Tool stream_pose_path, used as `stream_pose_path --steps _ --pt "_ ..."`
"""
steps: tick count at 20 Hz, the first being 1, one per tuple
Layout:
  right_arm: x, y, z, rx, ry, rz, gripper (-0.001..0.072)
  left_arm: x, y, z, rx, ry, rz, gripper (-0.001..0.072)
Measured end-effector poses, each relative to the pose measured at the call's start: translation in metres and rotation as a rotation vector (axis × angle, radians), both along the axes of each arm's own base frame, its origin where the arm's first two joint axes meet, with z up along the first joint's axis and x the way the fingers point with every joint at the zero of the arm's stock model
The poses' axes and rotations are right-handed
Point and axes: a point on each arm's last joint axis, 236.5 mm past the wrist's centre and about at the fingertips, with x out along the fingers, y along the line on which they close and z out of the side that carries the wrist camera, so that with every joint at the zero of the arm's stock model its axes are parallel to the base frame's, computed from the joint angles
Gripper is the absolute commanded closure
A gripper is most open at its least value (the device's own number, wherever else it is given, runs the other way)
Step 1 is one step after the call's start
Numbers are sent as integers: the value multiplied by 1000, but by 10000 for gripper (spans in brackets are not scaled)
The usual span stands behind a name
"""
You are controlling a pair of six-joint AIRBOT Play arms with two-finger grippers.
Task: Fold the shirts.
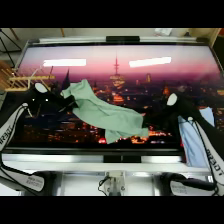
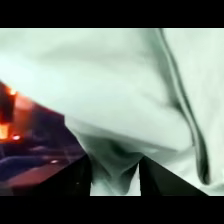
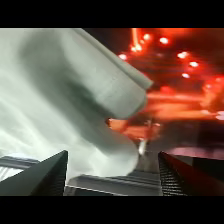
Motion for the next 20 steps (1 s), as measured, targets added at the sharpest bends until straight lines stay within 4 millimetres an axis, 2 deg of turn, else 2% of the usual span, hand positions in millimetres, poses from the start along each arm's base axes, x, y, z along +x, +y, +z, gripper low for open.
stream_pose_path --steps 1,2,3,4,5,7,9,10,11,12,13,15,17,19,20 --pt "0 3 -5 13 9 -9 153 0 -1 -2 2 0 -3 638" --pt "1 7 -9 34 20 -22 296 0 -2 -2 0 -3 -4 672" --pt "2 14 -12 60 28 -35 495 1 -2 -2 0 -5 -5 672" --pt "4 20 -14 86 32 -52 600 1 -3 -1 0 -9 -7 673" --pt "6 27 -15 114 33 -65 641 4 -3 4 0 -26 -14 674" --pt "13 38 -11 171 13 -76 641 12 -4 21 2 -81 -45 675" --pt "26 47 6 217 -47 -60 642 27 -5 56 9 -179 -84 675" --pt "37 50 23 236 -104 -41 641 37 -4 83 21 -251 -107 675" --pt "49 51 47 250 -180 -14 641 47 -4 115 32 -337 -129 675" --pt "62 50 75 257 -270 14 642 58 -4 157 49 -449 -153 674" --pt "78 48 113 259 -393 43 642 63 -4 201 67 -558 -175 674" --pt "99 39 203 235 -663 88 641 61 -4 312 104 -816 -197 674" --pt "101 26 308 185 -983 103 642 35 -3 408 136 -1034 -203 674" --pt "75 14 400 139 -1261 96 642 -11 -3 488 164 -1218 -205 674" --pt "53 8 440 121 -1382 92 642 -34 -4 512 173 -1274 -210 674"
